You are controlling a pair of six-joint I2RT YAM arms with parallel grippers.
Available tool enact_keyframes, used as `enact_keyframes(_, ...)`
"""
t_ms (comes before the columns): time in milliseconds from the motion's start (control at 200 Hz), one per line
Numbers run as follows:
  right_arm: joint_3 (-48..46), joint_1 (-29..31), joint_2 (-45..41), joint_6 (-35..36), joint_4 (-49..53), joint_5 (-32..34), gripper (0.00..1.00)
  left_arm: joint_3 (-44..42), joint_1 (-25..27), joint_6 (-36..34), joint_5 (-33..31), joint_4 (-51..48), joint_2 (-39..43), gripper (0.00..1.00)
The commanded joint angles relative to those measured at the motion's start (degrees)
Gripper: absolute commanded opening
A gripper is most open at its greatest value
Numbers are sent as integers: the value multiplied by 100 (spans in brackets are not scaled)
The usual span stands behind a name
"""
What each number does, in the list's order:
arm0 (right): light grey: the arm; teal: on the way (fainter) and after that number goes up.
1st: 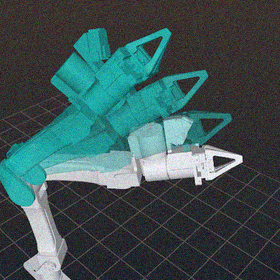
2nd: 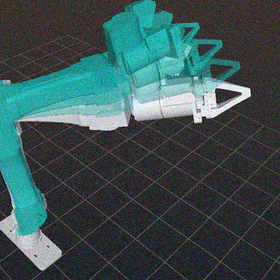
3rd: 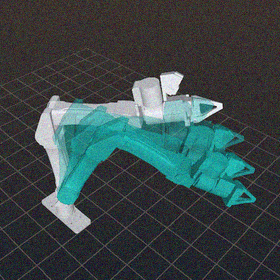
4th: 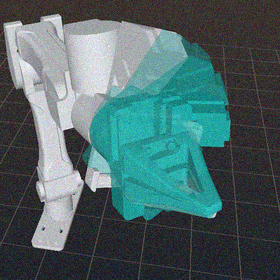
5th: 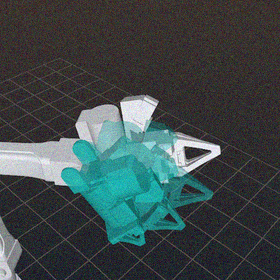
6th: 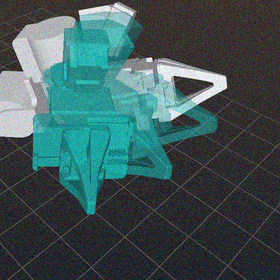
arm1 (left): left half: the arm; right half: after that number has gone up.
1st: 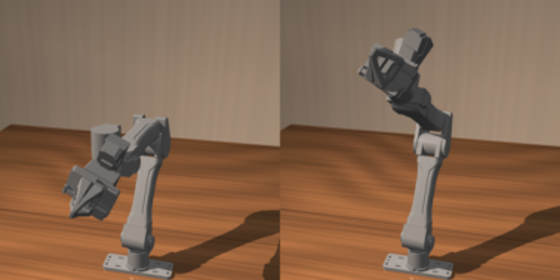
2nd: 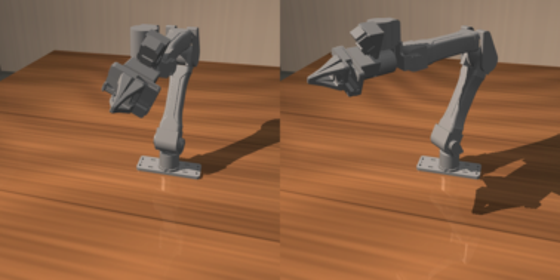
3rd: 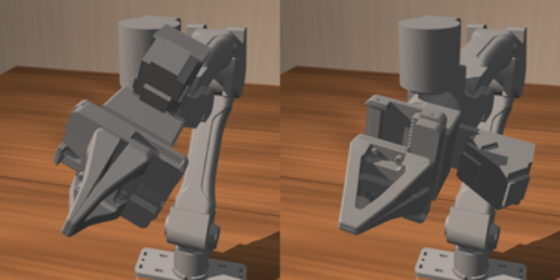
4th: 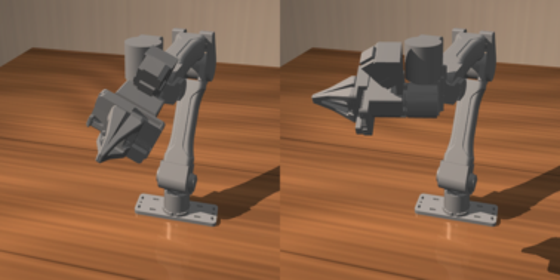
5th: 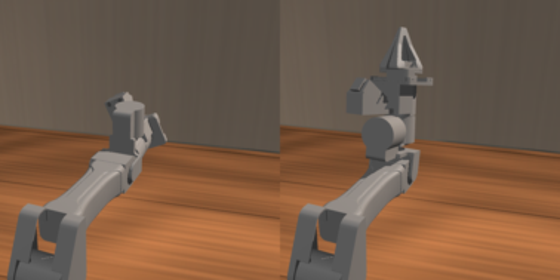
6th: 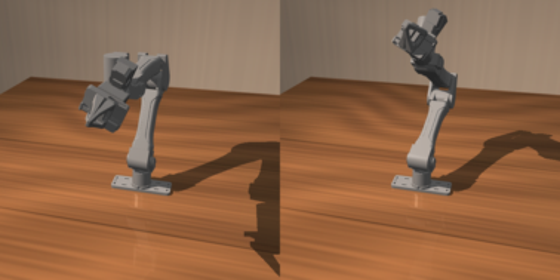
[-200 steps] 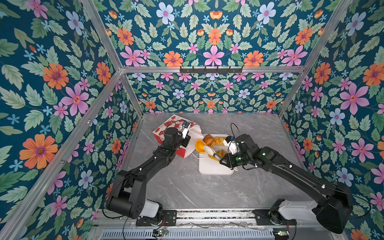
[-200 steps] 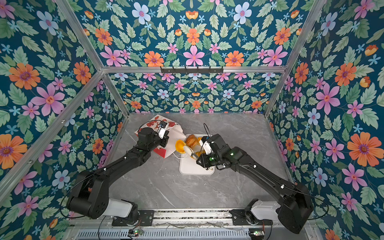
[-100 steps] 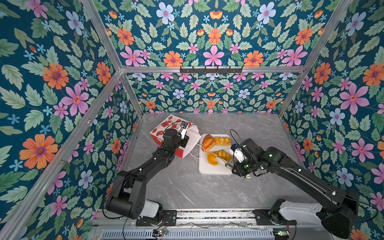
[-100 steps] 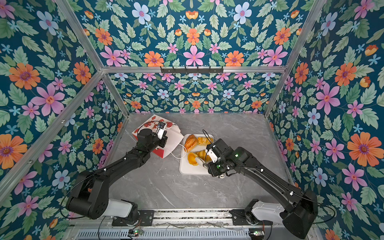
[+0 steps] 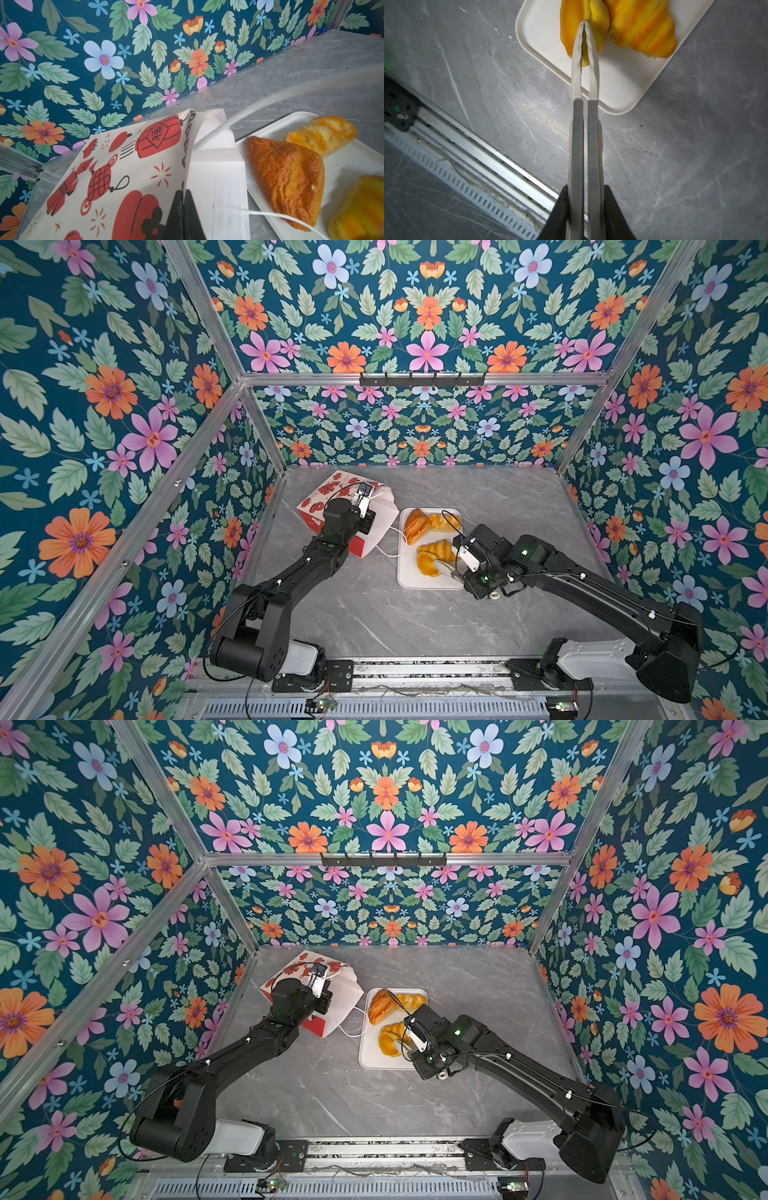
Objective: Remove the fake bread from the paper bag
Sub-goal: 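Lower the yellow piece onto the white tray and open the right tongs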
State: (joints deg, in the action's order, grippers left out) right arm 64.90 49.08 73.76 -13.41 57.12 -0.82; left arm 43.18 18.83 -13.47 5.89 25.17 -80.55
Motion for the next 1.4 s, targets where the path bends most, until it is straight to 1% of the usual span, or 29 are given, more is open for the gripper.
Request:
enact_keyframes(0,61,326,175,-27,-7,629,3,-37,-19,64,-27,234,27,0)
enact_keyframes(80,101,539,410,-90,64,853,3,-67,-35,86,7,284,35,0)
enact_keyframes(180,128,710,556,-187,8,908,3,-101,-48,117,52,344,29,0)
enact_keyframes(445,101,779,442,-429,-273,489,5,-196,-90,149,121,427,46,0)
enact_keyframes(545,125,813,463,-476,-317,392,10,-222,-108,168,139,471,40,0)
enact_keyframes(615,135,865,474,-492,-367,315,15,-239,-125,183,166,488,48,0)
enact_keyframes(760,167,963,491,-557,-409,196,24,-244,-147,187,228,496,46,0)
enact_keyframes(950,84,972,440,-644,-641,-190,30,-306,-152,222,263,559,61,0)
enact_keyframes(1075,94,975,434,-630,-715,-275,35,-328,-160,221,272,559,91,0)
enact_keyframes(1260,41,975,469,-679,-897,-418,37,-374,-178,214,272,559,114,0)
enact_keyframes(1395,-36,978,312,-707,-1128,-500,36,-402,-194,215,290,564,118,0)
